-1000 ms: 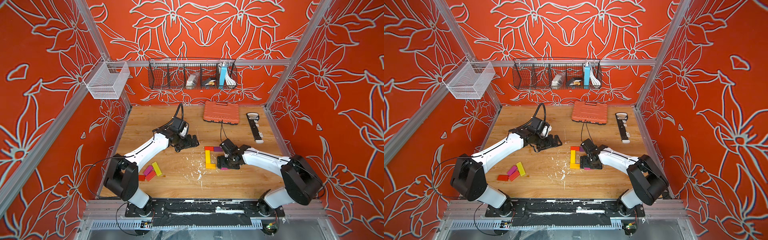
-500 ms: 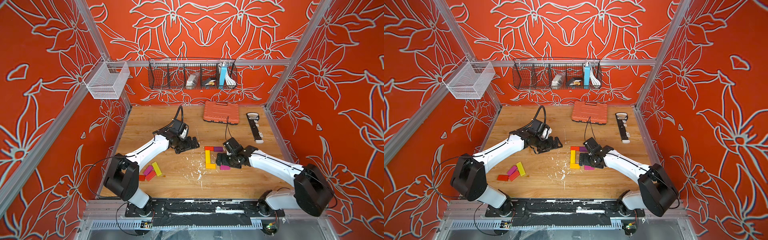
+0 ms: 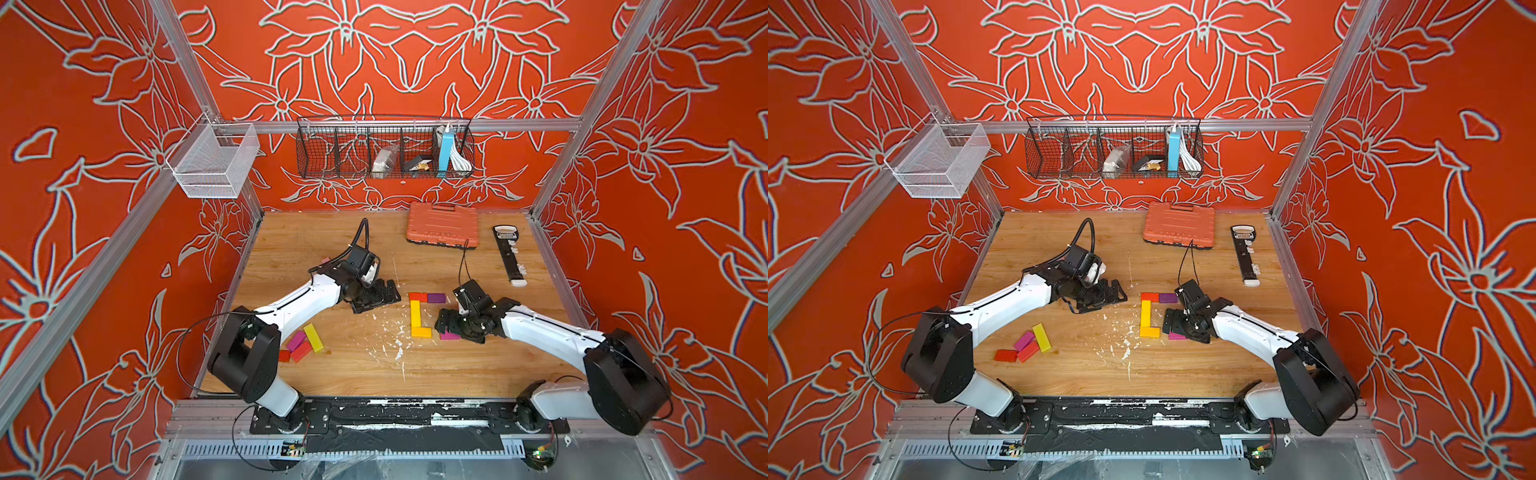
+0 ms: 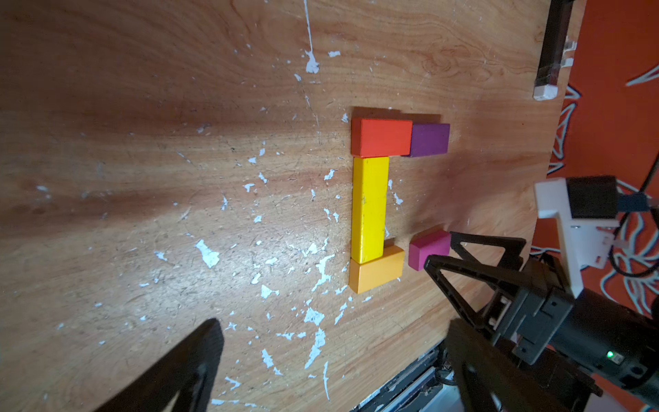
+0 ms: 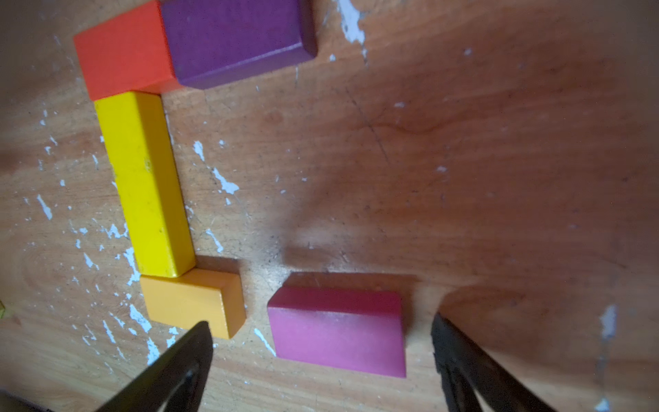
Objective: Assemble the letter c with building blocks
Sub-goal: Assemble the building block at the center of the board.
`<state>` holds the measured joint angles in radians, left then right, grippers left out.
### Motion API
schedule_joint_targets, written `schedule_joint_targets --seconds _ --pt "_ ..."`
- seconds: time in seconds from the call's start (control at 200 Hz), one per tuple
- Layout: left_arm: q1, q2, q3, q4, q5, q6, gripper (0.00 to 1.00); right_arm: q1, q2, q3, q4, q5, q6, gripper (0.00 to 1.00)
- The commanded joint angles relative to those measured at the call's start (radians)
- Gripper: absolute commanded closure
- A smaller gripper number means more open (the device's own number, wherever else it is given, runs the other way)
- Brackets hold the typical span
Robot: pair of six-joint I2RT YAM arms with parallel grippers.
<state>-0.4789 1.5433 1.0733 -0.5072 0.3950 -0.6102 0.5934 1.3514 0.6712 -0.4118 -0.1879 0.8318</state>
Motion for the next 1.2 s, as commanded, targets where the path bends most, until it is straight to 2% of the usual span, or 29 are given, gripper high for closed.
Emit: schedule_joint_targets --seconds 0.0,1.196 --pt "-0.006 -0.023 -0.003 0.009 0.001 -0.009 0.02 -0.008 -0.015 -0.013 0.034 -0.035 0.015 0.02" --pt "-0.016 -0.009 0.008 0.010 -0.001 -0.009 0.02 -0.012 -0.026 -0.062 0.082 -0.101 0.033 0.04"
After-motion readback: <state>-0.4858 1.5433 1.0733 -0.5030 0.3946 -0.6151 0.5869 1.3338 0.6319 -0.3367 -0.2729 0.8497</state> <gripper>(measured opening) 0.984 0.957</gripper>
